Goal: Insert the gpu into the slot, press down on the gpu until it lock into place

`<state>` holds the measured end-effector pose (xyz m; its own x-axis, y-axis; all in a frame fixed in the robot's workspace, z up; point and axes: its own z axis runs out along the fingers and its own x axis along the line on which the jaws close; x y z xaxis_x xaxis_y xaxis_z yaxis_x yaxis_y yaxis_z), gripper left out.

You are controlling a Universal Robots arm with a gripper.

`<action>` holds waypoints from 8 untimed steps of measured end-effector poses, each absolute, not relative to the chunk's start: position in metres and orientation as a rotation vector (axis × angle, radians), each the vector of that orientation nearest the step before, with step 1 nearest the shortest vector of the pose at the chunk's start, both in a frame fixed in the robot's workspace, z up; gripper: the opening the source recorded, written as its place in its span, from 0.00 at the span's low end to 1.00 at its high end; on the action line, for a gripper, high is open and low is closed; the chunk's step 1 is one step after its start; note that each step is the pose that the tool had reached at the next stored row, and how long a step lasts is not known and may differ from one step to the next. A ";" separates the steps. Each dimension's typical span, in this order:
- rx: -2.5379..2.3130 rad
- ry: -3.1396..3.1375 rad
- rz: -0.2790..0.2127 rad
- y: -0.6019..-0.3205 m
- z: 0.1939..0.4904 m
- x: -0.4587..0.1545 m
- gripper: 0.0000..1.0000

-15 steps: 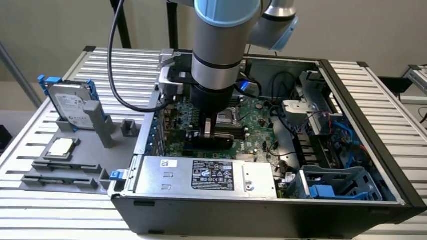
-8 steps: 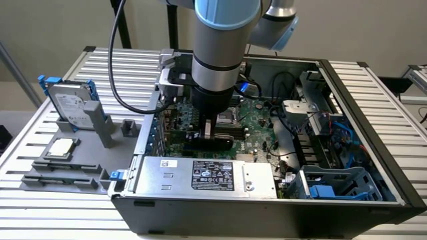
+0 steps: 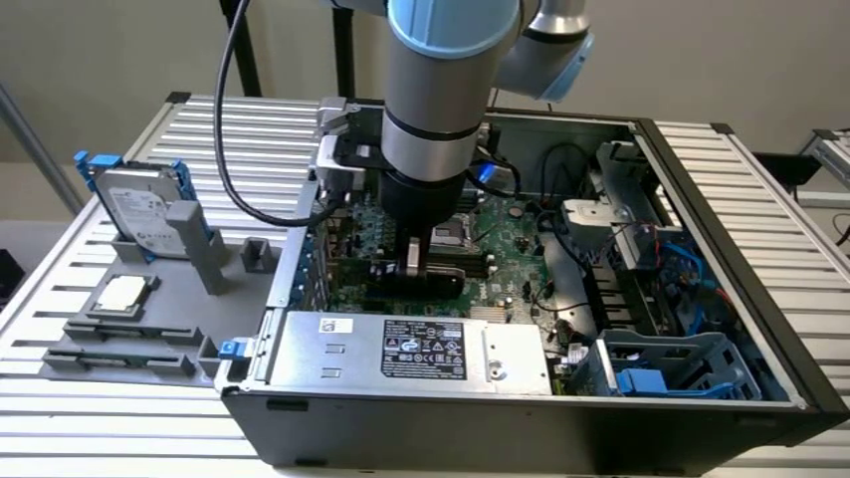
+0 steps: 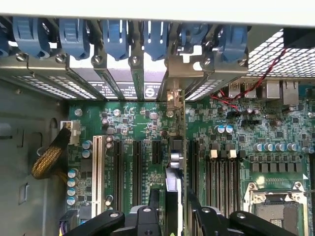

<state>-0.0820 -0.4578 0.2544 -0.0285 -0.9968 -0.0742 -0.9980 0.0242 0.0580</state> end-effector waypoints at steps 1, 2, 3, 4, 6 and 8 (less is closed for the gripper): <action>-2.181 2.239 0.146 -0.458 0.259 -0.082 0.34; -2.181 2.239 0.146 -0.458 0.264 -0.082 0.34; -2.181 2.239 0.146 -0.458 0.268 -0.082 0.34; -2.181 2.239 0.146 -0.458 0.273 -0.082 0.34; -2.181 2.239 0.146 -0.458 0.282 -0.082 0.34; -2.181 2.239 0.146 -0.458 0.286 -0.084 0.34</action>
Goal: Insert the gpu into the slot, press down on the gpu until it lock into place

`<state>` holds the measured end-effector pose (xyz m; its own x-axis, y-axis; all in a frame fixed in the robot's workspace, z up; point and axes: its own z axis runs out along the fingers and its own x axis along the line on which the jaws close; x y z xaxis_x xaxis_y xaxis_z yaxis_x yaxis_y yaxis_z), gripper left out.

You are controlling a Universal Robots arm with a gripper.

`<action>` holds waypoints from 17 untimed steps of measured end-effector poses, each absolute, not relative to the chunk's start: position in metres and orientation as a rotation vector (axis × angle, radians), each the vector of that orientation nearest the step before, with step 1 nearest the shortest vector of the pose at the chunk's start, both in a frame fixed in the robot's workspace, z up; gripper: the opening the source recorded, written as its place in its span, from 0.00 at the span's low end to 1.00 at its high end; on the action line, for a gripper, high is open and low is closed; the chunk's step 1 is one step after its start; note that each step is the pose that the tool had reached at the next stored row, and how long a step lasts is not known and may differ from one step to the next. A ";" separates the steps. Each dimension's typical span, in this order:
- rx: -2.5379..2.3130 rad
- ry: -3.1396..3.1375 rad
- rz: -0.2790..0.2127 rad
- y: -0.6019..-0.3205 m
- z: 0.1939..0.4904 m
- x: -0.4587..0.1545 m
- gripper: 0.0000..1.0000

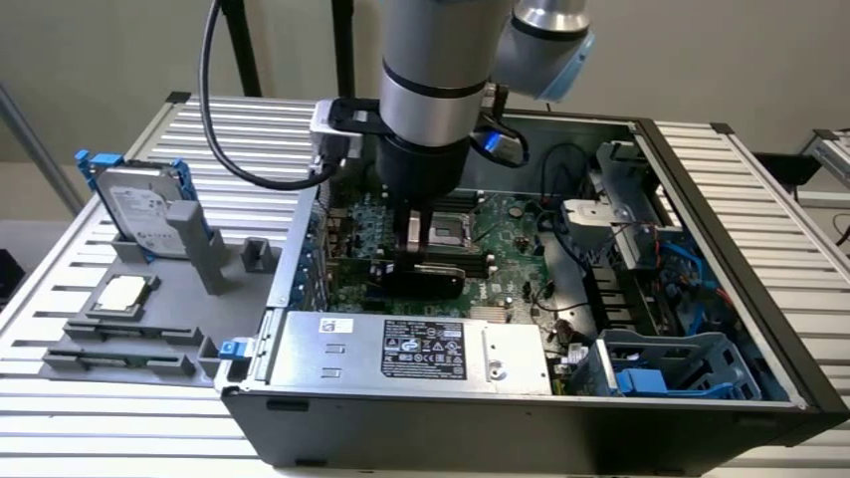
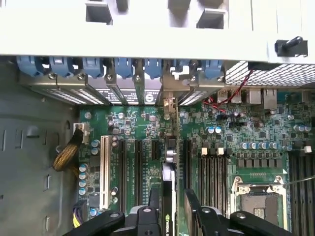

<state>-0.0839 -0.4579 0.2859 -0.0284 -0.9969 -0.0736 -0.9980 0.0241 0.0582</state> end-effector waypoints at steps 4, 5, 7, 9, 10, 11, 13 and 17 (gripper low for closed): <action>-2.181 2.239 0.146 -0.456 0.287 -0.089 0.19; -2.181 2.239 0.146 -0.456 0.287 -0.090 0.19; -2.181 2.239 0.146 -0.454 0.286 -0.091 0.11; -2.181 2.239 0.145 -0.453 0.283 -0.091 0.11; -2.181 2.239 0.145 -0.453 0.281 -0.091 0.11; -2.181 2.239 0.145 -0.452 0.280 -0.092 0.11; -2.181 2.239 0.145 -0.451 0.276 -0.092 0.11; -2.181 2.239 0.145 -0.449 0.269 -0.092 0.11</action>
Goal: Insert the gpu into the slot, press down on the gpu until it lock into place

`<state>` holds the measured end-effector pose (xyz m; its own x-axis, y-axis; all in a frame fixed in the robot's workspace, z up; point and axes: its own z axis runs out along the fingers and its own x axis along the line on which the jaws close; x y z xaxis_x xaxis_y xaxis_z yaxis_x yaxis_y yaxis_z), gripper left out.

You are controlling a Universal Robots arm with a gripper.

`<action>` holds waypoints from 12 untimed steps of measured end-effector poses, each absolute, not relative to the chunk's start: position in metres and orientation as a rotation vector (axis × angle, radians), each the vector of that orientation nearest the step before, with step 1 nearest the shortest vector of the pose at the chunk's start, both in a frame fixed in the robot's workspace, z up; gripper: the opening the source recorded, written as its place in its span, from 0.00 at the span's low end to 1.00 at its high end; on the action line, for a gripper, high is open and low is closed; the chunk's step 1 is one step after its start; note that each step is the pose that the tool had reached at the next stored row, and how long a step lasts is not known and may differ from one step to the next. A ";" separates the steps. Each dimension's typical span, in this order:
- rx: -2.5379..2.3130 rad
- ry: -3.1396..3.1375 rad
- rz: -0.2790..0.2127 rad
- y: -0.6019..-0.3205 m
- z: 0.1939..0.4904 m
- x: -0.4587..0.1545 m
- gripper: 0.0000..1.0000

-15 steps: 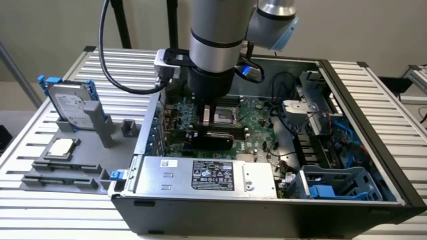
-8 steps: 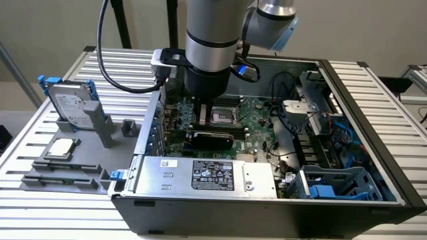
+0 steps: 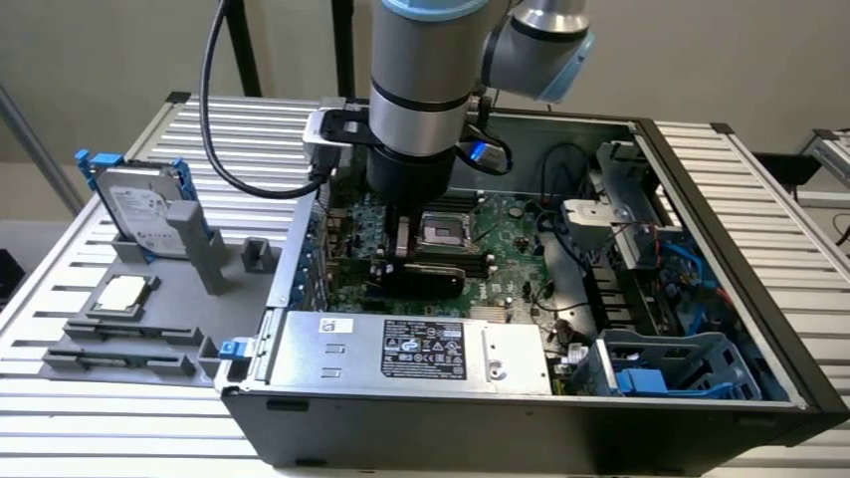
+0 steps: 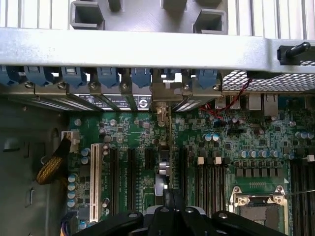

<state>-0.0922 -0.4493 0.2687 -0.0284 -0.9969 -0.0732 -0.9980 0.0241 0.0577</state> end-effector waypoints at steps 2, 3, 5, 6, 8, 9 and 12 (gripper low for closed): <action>-2.183 2.240 0.144 -0.449 0.266 -0.092 0.11; -2.183 2.241 0.144 -0.449 0.264 -0.093 0.11; -2.183 2.241 0.143 -0.448 0.262 -0.093 0.11; -2.183 2.242 0.143 -0.448 0.262 -0.093 0.11; -2.184 2.243 0.143 -0.448 0.262 -0.093 0.11; -2.184 2.243 0.143 -0.448 0.264 -0.093 0.11; -2.179 2.238 0.146 -0.448 0.271 -0.093 0.11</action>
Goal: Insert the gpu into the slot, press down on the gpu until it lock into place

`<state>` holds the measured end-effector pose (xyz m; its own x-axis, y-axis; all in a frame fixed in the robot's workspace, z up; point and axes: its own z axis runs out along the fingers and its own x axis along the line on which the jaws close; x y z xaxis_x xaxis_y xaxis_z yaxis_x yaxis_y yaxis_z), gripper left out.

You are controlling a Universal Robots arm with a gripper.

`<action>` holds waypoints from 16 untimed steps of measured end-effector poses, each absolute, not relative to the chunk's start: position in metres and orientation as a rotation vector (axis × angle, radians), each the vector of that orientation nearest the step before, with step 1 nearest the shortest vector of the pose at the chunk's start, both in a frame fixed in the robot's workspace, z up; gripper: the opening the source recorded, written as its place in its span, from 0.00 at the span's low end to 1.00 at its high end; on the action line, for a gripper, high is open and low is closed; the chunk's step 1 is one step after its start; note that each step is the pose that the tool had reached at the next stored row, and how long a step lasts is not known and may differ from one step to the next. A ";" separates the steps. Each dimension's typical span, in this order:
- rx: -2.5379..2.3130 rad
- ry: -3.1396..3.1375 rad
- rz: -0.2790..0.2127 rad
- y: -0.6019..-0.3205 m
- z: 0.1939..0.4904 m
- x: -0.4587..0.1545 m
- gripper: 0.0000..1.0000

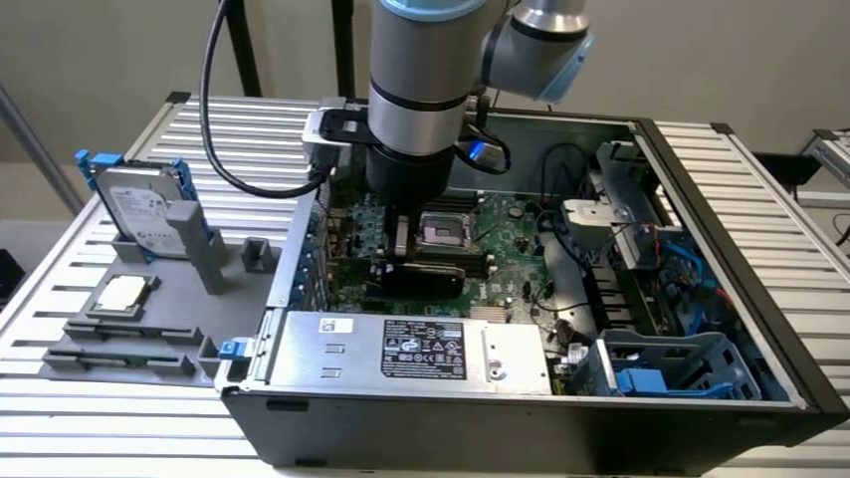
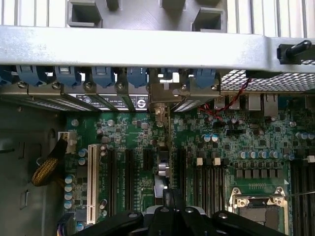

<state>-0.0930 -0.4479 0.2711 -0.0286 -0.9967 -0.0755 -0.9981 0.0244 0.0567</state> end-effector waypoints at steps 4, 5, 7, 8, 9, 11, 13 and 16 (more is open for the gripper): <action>-2.181 2.239 0.145 -0.448 0.284 -0.093 0.11; -2.181 2.239 0.145 -0.448 0.286 -0.093 0.11; -2.181 2.239 0.144 -0.449 0.287 -0.097 0.11; -2.181 2.239 0.144 -0.449 0.287 -0.099 0.11; -2.181 2.239 0.144 -0.449 0.287 -0.103 0.11; -2.183 2.238 0.147 -0.449 0.287 -0.107 0.11; -2.188 2.240 0.153 -0.449 0.287 -0.109 0.11; -2.201 2.246 0.155 -0.449 0.287 -0.111 0.11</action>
<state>-0.1110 -0.4490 0.2874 -0.0228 -0.9977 -0.0637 -0.9970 0.0180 0.0751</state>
